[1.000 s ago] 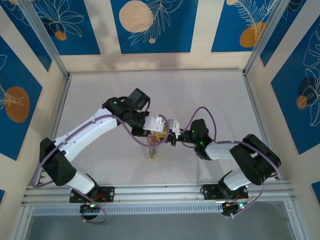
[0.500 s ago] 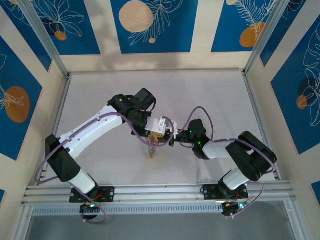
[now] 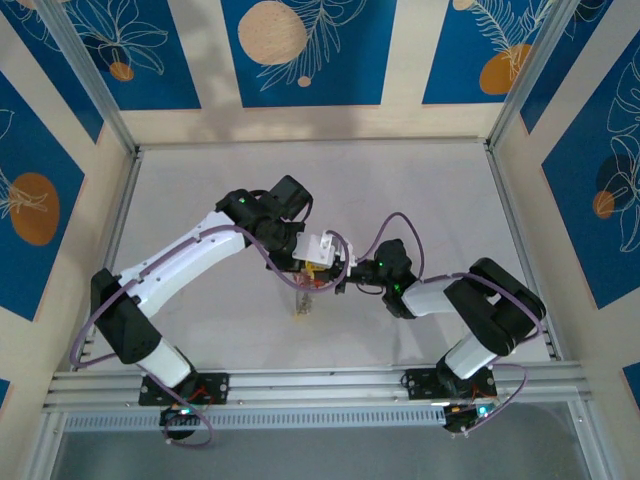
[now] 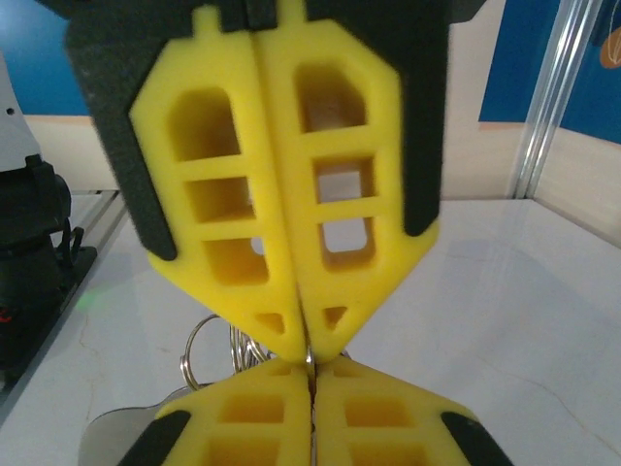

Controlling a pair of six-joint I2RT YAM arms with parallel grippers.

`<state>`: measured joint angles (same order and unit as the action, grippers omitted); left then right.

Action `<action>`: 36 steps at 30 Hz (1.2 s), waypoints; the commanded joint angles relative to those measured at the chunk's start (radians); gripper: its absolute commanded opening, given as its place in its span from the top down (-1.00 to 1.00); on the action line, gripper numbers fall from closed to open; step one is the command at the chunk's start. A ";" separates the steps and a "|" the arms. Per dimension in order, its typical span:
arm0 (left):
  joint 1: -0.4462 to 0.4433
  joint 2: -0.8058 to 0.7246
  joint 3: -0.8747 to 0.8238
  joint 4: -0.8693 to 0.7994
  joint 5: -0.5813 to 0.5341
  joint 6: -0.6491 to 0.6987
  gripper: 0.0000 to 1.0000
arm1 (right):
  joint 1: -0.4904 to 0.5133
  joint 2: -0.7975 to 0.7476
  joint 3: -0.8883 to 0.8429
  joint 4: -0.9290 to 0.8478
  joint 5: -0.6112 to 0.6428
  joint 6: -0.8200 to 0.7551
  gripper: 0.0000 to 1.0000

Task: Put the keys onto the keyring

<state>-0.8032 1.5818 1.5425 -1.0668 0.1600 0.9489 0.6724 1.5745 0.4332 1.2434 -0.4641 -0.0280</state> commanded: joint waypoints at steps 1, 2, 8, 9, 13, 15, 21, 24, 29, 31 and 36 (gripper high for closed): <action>-0.002 0.000 -0.017 0.008 0.064 -0.007 0.88 | 0.006 0.014 0.015 0.073 0.003 0.016 1.00; 0.002 -0.007 -0.022 0.012 0.067 -0.011 0.72 | 0.005 0.013 0.014 0.078 0.001 0.017 1.00; 0.093 -0.109 -0.131 0.126 0.182 -0.061 0.47 | -0.001 0.020 -0.002 0.146 -0.013 0.029 1.00; 0.114 -0.128 -0.158 0.152 0.214 -0.070 0.48 | -0.003 0.024 -0.003 0.155 -0.018 0.032 1.00; 0.176 -0.189 -0.257 0.226 0.363 -0.073 0.49 | -0.005 0.022 0.000 0.156 -0.029 0.027 1.00; 0.184 -0.202 -0.290 0.237 0.411 -0.070 0.48 | -0.007 0.019 0.001 0.156 -0.031 0.023 1.00; 0.194 -0.188 -0.321 0.283 0.442 -0.095 0.59 | -0.009 0.019 0.007 0.156 -0.040 0.025 1.00; 0.195 -0.182 -0.324 0.312 0.448 -0.108 0.64 | -0.007 0.020 0.011 0.155 -0.040 0.023 1.00; 0.198 -0.167 -0.318 0.315 0.440 -0.107 1.00 | -0.006 0.019 0.011 0.148 -0.032 0.015 1.00; 0.197 -0.164 -0.307 0.298 0.425 -0.102 1.00 | -0.005 0.017 0.005 0.139 -0.016 0.003 0.97; 0.181 -0.160 -0.245 0.208 0.339 -0.073 1.00 | -0.004 -0.033 0.005 -0.002 0.008 -0.061 0.66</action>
<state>-0.6140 1.4101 1.2396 -0.7921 0.5312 0.8474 0.6678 1.5864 0.4301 1.2881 -0.4866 -0.0319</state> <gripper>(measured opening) 0.042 0.158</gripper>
